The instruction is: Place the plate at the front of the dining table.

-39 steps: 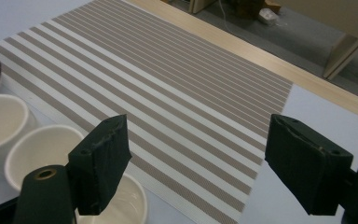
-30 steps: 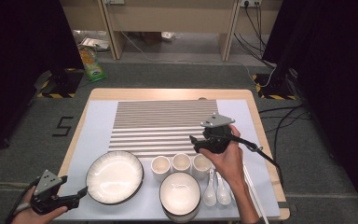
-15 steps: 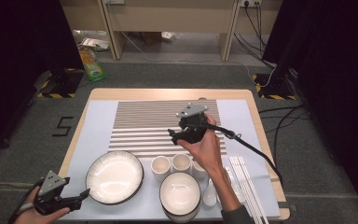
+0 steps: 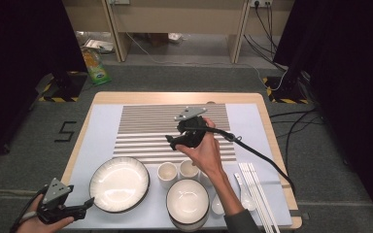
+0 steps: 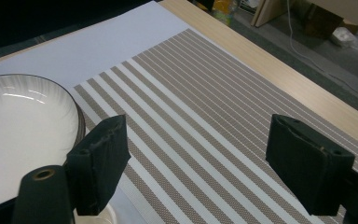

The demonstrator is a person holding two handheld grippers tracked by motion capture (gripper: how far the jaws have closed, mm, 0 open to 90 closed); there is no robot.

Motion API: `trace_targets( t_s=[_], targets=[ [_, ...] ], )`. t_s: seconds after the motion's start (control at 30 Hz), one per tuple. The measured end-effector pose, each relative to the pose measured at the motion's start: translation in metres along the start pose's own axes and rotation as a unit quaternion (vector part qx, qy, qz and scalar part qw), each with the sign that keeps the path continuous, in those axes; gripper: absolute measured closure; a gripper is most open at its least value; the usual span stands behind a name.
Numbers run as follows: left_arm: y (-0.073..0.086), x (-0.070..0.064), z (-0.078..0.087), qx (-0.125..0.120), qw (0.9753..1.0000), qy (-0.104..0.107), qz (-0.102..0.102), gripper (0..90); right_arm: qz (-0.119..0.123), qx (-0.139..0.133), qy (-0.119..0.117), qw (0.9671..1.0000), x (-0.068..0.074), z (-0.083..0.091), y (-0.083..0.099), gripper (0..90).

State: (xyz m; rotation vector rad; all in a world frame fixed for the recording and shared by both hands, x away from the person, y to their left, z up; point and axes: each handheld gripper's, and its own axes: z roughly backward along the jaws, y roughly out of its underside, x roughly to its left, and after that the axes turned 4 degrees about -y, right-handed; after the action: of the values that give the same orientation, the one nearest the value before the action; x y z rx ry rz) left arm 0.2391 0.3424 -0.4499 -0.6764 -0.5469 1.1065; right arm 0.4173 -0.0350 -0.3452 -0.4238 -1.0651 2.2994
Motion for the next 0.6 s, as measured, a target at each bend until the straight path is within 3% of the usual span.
trace_targets(
  t_s=[0.23,0.33,0.4,0.6],
  targets=[
    [0.000,-0.003,0.000,0.000,1.0000,-0.005,-0.008,14.5,-0.004,-0.003,-0.019,0.9998,0.003,-0.006,0.000,17.9],
    [-0.001,-0.004,0.000,0.003,0.9999,-0.005,-0.012,14.5,0.023,0.007,-0.010,0.9997,0.010,-0.008,-0.005,17.0],
    [0.000,-0.004,0.000,0.003,0.9999,-0.005,-0.013,14.4,0.022,0.005,-0.032,0.9992,0.016,-0.010,-0.010,17.1],
    [0.001,-0.007,-0.003,0.006,0.9998,-0.003,-0.017,14.7,0.040,0.016,-0.057,0.9975,0.031,-0.019,-0.018,16.9]
  ],
)
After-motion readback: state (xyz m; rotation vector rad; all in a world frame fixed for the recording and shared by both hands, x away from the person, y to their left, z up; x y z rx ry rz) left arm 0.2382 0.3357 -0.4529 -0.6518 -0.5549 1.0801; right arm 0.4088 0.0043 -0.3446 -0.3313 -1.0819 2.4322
